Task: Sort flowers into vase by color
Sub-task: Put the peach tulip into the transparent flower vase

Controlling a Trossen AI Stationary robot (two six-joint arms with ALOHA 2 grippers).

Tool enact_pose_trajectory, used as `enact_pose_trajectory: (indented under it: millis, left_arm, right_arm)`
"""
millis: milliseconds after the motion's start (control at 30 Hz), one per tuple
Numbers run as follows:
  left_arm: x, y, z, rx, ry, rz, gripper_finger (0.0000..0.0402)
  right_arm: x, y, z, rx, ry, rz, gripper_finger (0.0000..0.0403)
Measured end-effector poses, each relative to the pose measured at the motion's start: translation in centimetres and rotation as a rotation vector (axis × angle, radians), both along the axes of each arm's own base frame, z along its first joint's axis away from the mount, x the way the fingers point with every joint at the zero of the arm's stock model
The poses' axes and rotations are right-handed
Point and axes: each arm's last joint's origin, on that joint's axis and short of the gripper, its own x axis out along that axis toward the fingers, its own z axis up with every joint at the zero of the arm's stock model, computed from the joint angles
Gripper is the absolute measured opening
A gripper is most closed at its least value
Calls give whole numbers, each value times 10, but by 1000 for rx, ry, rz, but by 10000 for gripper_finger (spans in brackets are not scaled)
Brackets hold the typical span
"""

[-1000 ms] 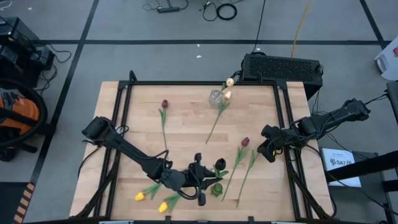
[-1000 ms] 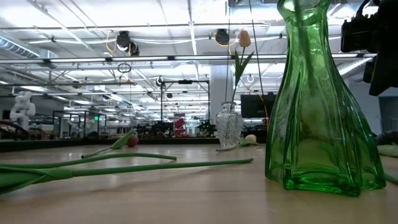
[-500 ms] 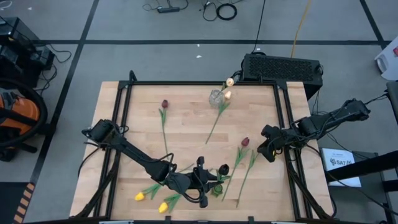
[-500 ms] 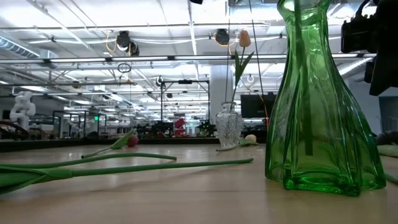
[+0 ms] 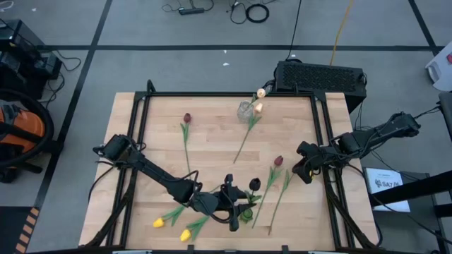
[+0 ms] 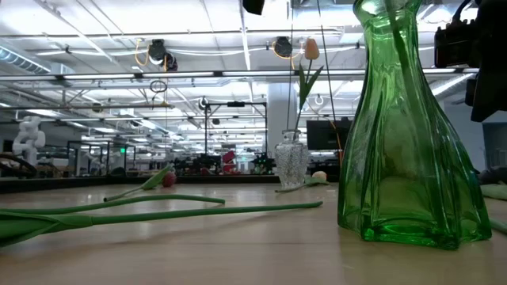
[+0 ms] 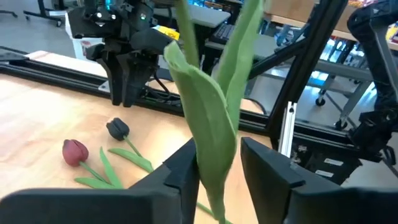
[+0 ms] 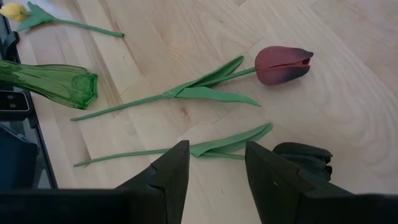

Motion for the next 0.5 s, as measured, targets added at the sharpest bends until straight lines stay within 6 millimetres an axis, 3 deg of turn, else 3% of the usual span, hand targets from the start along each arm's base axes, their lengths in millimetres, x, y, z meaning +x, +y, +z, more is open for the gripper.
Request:
enact_pose_trajectory:
  millis: [500]
  left_arm:
    - [-9,5,20,41,14,-24,127]
  right_arm:
    - [0,0,0,0,-1,0,148]
